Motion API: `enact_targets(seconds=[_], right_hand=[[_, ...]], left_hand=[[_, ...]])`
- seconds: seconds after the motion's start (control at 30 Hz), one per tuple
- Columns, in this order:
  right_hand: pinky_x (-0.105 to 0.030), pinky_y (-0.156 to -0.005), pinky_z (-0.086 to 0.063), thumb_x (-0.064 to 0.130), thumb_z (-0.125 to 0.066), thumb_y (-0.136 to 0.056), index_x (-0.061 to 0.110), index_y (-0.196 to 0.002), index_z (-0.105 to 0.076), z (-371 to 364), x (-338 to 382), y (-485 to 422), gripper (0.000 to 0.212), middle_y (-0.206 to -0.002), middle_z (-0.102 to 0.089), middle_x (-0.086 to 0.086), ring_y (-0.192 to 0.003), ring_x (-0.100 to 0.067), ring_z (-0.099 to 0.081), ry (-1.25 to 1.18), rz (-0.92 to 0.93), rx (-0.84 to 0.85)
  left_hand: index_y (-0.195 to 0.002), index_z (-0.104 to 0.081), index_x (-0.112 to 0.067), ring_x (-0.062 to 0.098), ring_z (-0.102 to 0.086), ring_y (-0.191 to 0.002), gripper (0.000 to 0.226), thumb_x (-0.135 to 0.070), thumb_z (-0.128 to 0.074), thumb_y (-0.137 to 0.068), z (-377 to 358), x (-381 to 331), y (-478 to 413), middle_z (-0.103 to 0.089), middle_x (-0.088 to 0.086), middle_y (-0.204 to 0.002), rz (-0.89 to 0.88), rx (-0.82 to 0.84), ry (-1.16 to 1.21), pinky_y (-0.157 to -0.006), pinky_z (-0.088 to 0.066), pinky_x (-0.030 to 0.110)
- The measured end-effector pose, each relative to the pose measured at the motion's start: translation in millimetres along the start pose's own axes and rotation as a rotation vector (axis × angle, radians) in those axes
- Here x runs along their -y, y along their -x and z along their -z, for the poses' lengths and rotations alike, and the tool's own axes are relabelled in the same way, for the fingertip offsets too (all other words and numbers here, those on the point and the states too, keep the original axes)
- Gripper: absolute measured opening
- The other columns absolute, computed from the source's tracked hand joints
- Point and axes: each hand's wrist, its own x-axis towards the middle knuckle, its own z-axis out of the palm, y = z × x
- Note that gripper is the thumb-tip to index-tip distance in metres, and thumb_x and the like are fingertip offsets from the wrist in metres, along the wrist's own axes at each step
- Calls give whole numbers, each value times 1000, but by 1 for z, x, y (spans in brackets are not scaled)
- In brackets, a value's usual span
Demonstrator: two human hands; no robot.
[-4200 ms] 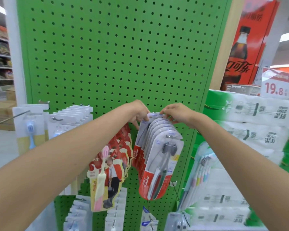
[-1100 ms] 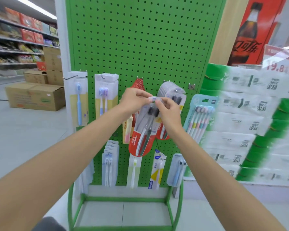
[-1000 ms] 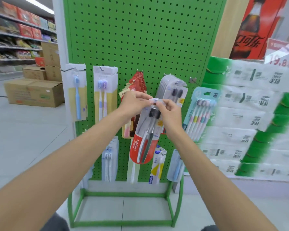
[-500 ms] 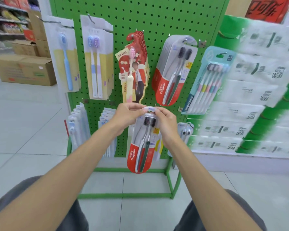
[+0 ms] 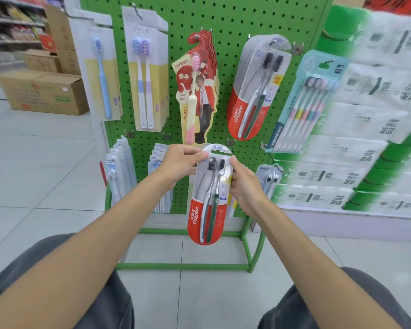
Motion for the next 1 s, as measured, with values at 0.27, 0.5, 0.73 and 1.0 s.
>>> enact_targets(seconds=[0.27,0.5,0.73,1.0], right_hand=[[-41,-99,-50,43,-59,-91,11,-118,-66,21,-40,21,43,-110,-73,-10,-104,-26,-68,221,-241,311],[-36,-92,-55,7,-71,-87,9,-114,-69,41,-66,43,28,-108,-74,-7,-101,-23,-71,315,-229,359],[-13,-58,-46,12,-72,-79,27,-79,-58,31,-65,57,20,-64,-63,14,-58,5,-58,752,-18,305],[-20,-82,-49,17,-65,-89,30,-155,-1,22,-77,50,93,-117,-56,-2,-97,-12,-55,733,10,268]], left_hand=[[-102,-75,-11,21,-69,-102,17,-21,-71,-89,-1,6,-2,-73,4,-106,5,-128,46,-87,-59,41],[-103,-72,-12,17,-65,-99,15,-22,-65,-94,-12,8,2,-70,0,-101,-11,-92,-22,-83,-58,32],[-92,-52,-20,2,-60,-88,56,-73,-59,-78,-29,5,16,-58,-9,-96,14,201,-288,-91,-49,26],[-144,-39,-22,18,-64,-102,62,-15,-67,-90,-35,5,18,-50,0,-126,27,115,-53,-79,-61,36]])
